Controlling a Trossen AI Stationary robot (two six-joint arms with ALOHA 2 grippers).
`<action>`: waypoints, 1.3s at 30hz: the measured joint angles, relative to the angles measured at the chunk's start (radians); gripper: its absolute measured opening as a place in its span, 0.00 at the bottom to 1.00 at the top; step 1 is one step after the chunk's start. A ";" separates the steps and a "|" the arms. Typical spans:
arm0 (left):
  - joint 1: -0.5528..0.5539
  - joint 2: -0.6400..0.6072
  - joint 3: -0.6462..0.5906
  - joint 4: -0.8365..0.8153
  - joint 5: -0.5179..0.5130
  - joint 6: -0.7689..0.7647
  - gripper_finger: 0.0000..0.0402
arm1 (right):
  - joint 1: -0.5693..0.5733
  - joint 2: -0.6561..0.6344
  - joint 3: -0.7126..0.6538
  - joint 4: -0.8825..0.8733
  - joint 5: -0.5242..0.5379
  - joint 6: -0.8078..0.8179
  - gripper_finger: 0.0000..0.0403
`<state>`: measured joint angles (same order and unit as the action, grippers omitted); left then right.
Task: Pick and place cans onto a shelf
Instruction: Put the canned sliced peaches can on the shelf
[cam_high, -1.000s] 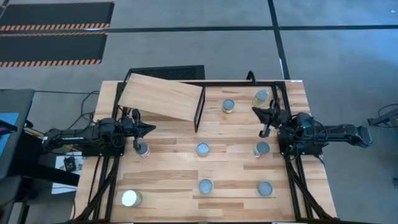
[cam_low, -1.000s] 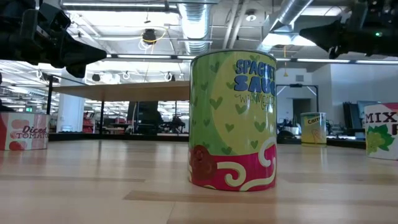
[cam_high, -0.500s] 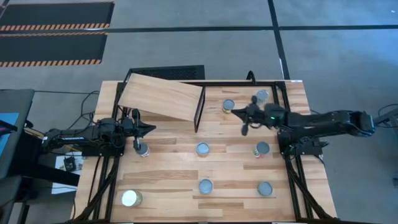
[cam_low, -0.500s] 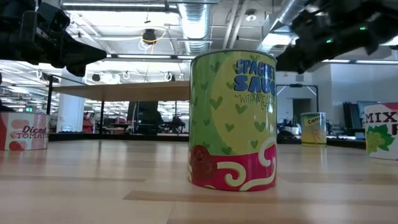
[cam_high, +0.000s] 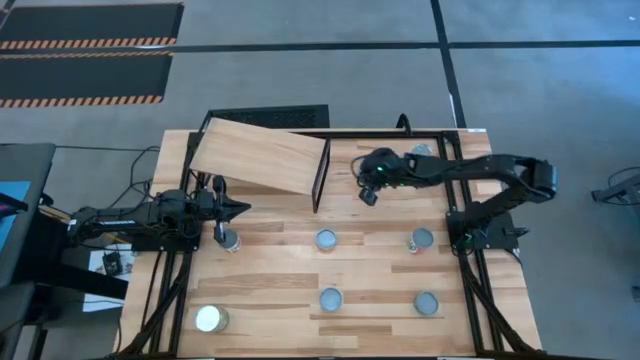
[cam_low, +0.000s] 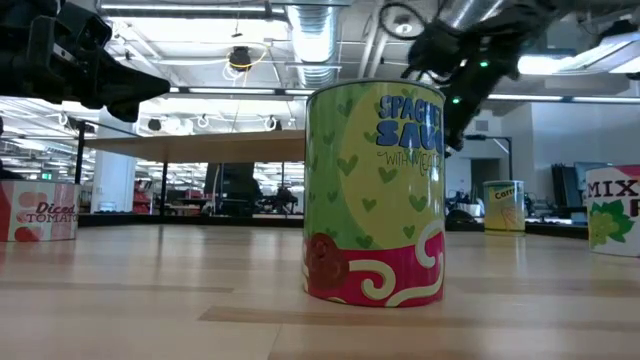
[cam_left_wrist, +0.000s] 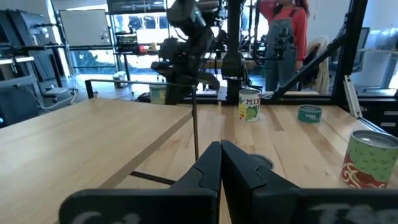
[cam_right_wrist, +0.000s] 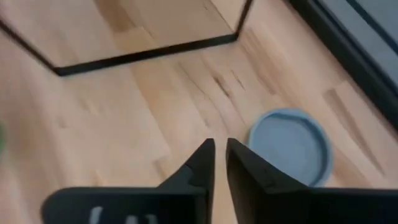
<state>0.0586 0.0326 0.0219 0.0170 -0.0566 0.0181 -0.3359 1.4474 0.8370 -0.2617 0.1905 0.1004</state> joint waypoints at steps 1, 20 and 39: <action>0.000 0.000 0.000 0.000 0.000 0.000 0.00 | 0.000 0.023 0.029 -0.027 0.017 -0.003 0.19; 0.000 0.000 0.000 -0.012 0.008 0.019 0.00 | -0.081 0.376 0.392 -0.449 0.068 0.120 0.44; 0.000 0.000 0.000 -0.011 0.051 0.022 0.00 | 0.031 0.425 0.625 -0.839 -0.015 0.138 0.05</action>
<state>0.0589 0.0322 0.0219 0.0063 -0.0051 0.0402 -0.3044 1.8729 1.4623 -1.1011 0.1759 0.2382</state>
